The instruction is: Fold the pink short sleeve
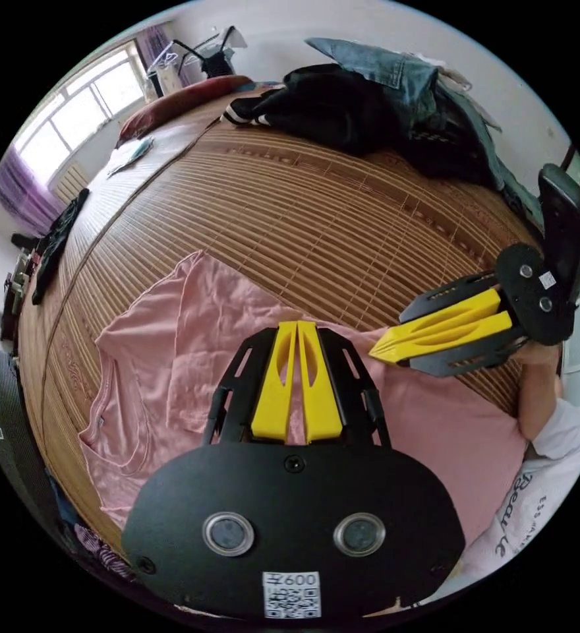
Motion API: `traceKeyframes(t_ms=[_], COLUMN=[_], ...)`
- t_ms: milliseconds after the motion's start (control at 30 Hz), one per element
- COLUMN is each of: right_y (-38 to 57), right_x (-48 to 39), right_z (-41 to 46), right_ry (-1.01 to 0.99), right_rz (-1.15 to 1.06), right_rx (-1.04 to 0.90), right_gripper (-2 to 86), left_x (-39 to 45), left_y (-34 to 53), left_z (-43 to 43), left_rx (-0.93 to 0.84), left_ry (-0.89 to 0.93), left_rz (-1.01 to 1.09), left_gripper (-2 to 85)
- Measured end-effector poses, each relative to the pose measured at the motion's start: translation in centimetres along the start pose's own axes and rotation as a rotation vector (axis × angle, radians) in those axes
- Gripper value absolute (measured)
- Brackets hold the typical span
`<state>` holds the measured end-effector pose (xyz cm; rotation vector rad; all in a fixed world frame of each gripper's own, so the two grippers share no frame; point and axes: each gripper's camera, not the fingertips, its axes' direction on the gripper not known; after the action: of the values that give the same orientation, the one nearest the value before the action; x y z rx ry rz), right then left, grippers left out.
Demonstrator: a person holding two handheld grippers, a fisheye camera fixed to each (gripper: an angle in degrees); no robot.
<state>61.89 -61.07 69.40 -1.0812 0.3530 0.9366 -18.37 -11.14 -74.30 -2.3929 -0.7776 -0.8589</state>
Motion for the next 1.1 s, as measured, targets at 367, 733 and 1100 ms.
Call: traceKeyframes(t_ms=[367, 733, 1100], right_y=[-0.6, -1.8, -3.6], right_x=[-2.6, -7.3, -14.1], right_z=[4.7, 9.1, 12.6], right_ry=[-0.015, -0.019, -0.03], right_rz=[0.009, 0.011, 0.017], right_rx=[0.01, 0.013, 0.016], right_gripper=[-0.9, -0.9, -0.9], left_x=[3.0, 13.6, 12.4], left_y=[2.7, 4.1, 21.4], left_z=[-5.5, -16.2, -30.6], left_rx=[0.006, 0.096, 0.165], left_ry=[0.07, 0.024, -0.153], left_rz=[-0.183, -0.178, -0.751], left_gripper=[0.6, 0.7, 0.8])
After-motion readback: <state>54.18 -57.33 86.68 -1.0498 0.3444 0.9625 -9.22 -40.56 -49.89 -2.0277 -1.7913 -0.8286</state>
